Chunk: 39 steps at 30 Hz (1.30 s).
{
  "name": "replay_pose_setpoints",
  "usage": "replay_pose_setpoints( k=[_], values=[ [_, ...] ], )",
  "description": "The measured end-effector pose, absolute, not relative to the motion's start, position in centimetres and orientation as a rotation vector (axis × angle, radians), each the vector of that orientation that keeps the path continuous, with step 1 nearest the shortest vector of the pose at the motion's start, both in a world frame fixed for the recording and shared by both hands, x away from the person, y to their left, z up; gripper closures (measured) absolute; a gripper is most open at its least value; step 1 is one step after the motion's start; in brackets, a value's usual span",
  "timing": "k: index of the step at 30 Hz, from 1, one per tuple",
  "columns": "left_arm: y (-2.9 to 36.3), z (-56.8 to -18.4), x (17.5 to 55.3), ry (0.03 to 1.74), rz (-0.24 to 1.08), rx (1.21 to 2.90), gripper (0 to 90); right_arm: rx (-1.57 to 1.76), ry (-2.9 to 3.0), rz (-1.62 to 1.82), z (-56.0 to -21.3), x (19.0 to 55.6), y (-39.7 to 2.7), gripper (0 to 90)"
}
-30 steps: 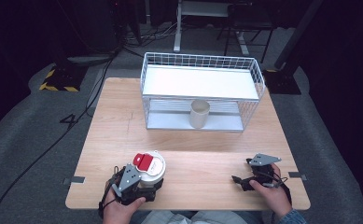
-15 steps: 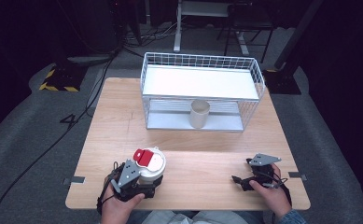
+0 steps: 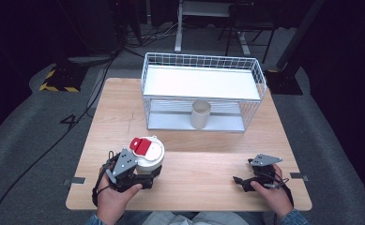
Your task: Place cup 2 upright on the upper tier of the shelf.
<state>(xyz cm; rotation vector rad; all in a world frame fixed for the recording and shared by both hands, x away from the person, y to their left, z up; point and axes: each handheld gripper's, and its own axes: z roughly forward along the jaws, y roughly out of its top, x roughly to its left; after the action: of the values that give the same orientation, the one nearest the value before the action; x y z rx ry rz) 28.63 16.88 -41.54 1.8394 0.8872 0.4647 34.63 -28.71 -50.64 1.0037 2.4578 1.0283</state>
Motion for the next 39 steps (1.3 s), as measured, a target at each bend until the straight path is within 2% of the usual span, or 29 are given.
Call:
replay_pose_setpoints(
  k=[16, 39],
  values=[
    [17.6, -36.8, 31.0, 0.905, 0.481, 1.786, 13.2, 1.004, 2.457, 1.026, -50.6, 34.6, -28.7, 0.2],
    [16.6, -33.1, 34.4, 0.850, 0.538, 1.768, 13.2, 1.013, 2.451, 1.024, -50.7, 34.6, -28.7, 0.1]
  ],
)
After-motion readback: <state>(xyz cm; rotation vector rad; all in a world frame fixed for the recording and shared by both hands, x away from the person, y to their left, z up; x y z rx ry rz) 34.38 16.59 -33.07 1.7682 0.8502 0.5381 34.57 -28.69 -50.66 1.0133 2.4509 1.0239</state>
